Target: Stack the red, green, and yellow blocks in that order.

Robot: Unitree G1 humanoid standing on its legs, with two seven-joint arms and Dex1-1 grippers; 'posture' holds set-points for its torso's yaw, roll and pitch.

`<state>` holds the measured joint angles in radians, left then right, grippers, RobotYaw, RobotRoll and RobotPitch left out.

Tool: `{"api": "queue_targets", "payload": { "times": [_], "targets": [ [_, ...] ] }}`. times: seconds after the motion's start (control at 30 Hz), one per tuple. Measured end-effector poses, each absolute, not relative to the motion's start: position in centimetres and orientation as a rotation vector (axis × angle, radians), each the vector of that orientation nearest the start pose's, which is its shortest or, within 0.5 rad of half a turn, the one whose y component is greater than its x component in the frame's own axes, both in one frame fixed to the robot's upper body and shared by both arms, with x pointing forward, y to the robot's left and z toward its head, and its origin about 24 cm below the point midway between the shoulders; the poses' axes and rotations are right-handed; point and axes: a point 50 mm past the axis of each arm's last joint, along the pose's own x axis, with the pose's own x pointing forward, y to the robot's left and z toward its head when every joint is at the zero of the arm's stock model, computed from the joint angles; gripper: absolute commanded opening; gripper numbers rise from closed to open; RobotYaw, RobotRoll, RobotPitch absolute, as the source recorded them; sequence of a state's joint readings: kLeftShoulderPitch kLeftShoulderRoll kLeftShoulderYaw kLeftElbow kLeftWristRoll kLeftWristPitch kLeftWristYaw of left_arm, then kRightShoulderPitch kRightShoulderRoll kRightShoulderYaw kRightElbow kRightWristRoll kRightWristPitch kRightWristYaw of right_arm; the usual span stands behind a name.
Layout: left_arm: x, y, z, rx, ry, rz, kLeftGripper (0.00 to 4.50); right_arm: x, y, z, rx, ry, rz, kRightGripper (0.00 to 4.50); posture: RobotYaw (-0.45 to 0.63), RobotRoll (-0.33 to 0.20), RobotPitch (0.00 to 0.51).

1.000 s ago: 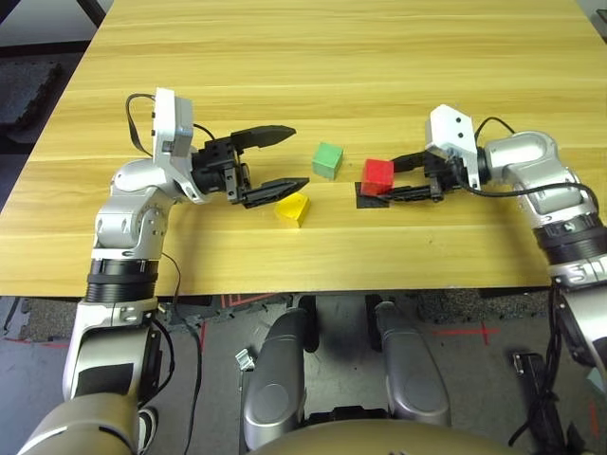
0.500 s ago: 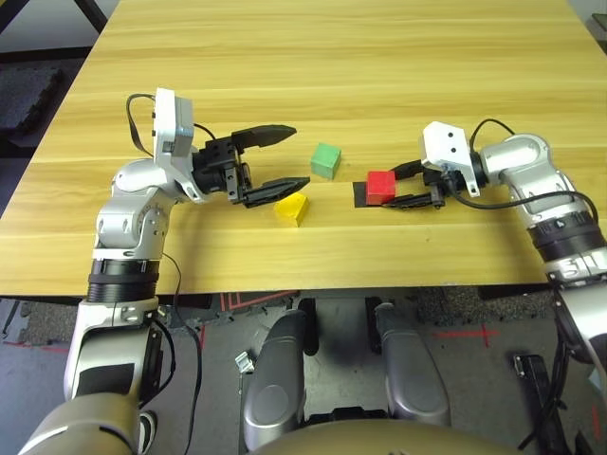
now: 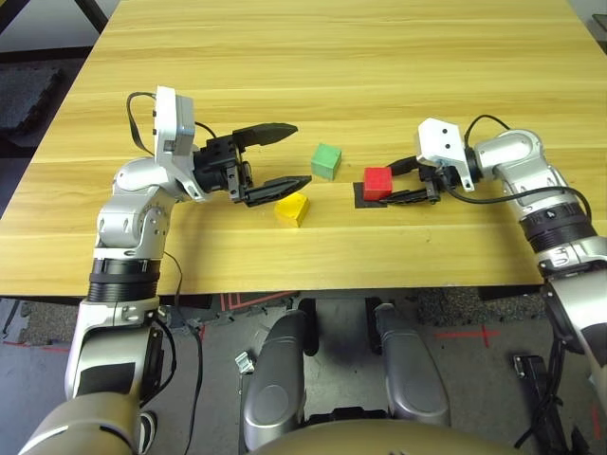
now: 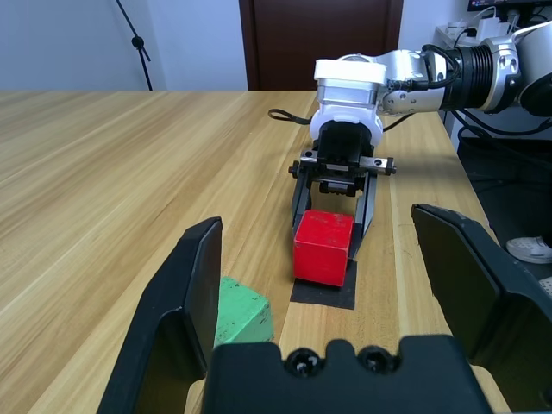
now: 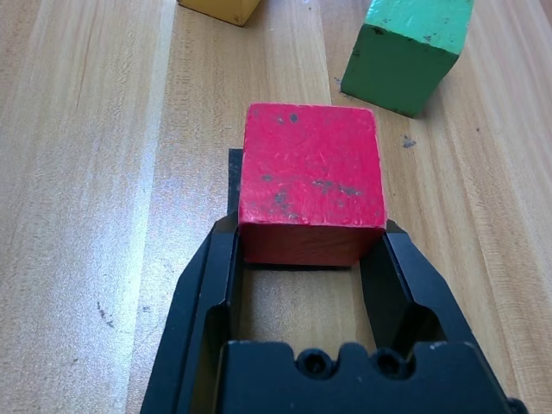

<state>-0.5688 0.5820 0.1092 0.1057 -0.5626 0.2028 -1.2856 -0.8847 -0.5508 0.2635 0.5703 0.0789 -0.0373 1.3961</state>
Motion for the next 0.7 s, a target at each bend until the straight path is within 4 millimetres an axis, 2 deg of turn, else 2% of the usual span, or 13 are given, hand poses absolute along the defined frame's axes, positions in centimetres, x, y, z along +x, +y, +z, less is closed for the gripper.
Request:
{"api": "queue_targets", "payload": {
  "times": [0.27,0.7],
  "targets": [
    [29.9,19.37,20.22,0.169,-0.289,-1.287,4.5,34.74,-15.71,16.34,-0.681,0.165,1.413,2.03,0.28,0.07,0.276],
    [30.16,19.16,20.08,0.153,-0.288,-1.29,4.5,34.77,-15.72,16.34,-0.684,0.158,1.401,2.03,0.28,0.071,0.274]
  ]
}}
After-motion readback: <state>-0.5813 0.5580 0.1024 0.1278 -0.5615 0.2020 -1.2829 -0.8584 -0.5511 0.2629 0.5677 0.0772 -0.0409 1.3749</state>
